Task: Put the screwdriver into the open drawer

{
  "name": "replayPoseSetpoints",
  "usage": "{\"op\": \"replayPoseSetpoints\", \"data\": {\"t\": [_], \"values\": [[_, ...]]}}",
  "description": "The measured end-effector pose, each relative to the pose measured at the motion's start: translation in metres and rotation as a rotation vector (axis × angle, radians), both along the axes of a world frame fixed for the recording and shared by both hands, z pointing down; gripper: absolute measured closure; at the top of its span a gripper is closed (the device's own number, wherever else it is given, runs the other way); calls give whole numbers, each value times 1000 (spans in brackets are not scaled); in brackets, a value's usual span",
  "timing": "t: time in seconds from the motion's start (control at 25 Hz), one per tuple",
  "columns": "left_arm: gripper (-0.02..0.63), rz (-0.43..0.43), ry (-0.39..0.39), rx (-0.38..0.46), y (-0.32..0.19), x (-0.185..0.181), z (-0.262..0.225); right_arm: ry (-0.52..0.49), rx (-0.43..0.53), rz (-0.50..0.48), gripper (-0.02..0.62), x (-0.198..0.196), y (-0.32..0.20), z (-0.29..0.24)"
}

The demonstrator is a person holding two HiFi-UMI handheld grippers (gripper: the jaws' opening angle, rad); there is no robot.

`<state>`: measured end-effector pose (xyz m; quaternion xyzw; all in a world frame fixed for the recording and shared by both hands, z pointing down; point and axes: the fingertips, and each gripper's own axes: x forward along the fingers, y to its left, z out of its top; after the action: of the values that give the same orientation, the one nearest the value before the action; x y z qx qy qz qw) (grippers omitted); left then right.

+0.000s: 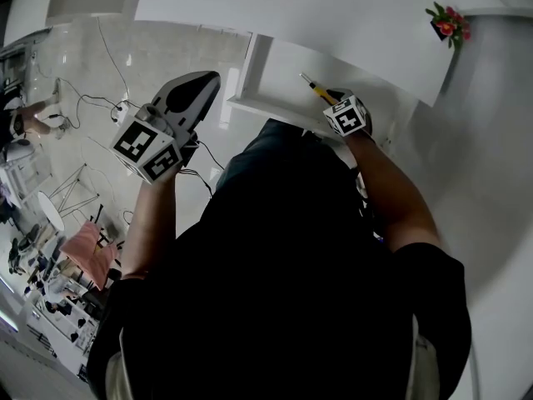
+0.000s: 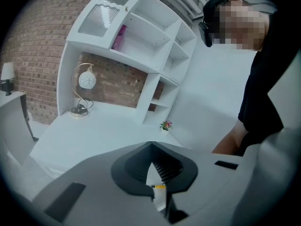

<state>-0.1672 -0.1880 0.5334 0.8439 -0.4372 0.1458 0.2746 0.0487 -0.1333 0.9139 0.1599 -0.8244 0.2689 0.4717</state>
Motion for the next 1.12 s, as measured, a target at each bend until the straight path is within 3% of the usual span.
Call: {"op": "replayPoseSetpoints", "data": {"t": [0.64, 1.12], "values": [[591, 101, 9, 120, 3, 44, -59, -62, 88, 93, 492, 39, 1, -83], [591, 169, 16, 197, 11, 91, -99, -131, 163, 277, 492, 92, -13, -157]]}}
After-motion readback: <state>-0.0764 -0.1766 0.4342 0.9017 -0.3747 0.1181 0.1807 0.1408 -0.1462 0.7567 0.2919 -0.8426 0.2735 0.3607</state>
